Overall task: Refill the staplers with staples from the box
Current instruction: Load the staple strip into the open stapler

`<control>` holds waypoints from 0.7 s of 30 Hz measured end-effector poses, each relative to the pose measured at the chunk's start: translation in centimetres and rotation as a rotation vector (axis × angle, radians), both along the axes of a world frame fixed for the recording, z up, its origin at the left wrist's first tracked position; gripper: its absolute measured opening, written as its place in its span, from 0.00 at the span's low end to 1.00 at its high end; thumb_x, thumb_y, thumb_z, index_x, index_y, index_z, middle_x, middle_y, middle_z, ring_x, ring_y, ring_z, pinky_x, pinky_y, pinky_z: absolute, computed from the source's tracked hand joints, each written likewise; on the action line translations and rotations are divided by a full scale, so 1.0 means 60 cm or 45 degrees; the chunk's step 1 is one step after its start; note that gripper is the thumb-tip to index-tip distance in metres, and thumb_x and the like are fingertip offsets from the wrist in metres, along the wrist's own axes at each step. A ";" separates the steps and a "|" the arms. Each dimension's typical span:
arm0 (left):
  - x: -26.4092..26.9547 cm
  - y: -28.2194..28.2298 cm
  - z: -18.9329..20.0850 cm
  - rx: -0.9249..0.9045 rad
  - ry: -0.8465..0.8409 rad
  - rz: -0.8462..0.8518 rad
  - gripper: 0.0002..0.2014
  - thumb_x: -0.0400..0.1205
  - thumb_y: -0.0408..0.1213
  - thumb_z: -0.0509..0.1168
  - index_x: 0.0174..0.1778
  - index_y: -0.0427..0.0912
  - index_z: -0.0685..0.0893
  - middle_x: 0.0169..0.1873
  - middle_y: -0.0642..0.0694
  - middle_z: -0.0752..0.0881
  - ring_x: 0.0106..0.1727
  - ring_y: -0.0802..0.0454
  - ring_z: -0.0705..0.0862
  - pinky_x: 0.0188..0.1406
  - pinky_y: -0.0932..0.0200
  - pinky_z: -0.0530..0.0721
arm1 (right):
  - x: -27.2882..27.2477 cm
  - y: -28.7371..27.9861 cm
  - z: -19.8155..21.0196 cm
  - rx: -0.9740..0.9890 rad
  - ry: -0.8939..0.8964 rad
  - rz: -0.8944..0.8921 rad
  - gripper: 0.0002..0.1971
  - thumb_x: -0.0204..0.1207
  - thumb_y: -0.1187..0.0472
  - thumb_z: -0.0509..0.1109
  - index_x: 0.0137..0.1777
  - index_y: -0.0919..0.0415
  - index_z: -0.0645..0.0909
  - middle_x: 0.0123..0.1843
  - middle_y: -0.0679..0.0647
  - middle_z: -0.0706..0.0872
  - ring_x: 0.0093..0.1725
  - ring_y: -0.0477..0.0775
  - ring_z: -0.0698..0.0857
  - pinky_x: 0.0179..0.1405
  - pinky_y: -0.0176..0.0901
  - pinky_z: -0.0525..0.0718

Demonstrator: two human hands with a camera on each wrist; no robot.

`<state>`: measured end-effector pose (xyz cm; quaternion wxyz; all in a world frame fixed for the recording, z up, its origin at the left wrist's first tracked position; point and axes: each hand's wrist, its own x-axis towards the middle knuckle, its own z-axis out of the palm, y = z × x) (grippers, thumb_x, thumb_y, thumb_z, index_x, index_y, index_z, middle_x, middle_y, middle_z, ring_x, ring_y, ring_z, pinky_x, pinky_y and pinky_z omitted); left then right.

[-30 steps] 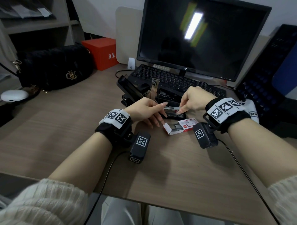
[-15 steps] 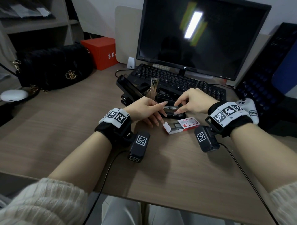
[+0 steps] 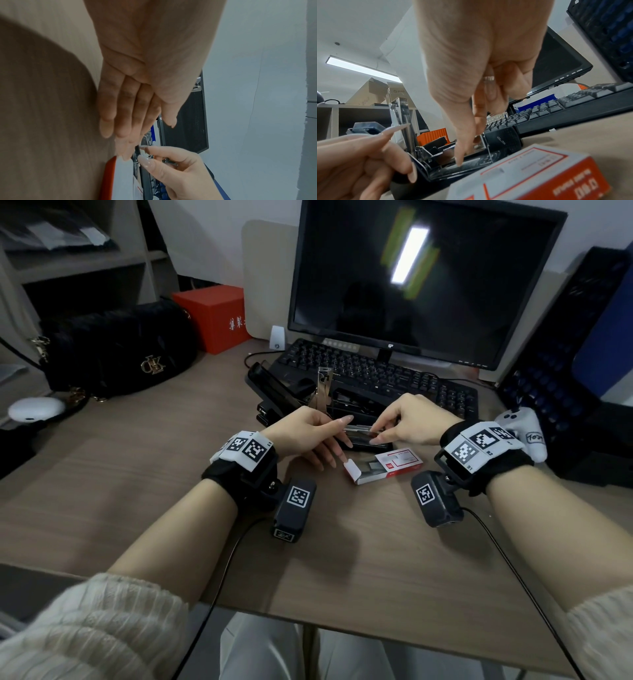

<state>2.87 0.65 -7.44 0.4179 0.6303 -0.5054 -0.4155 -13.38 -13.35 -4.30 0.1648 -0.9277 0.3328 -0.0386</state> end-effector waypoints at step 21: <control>0.064 0.048 0.026 0.412 -0.270 0.258 0.25 0.83 0.57 0.63 0.55 0.34 0.86 0.46 0.41 0.91 0.35 0.52 0.88 0.28 0.64 0.83 | -0.001 -0.006 -0.018 -0.004 0.161 -0.057 0.18 0.64 0.42 0.82 0.47 0.54 0.88 0.35 0.46 0.84 0.41 0.50 0.81 0.43 0.45 0.80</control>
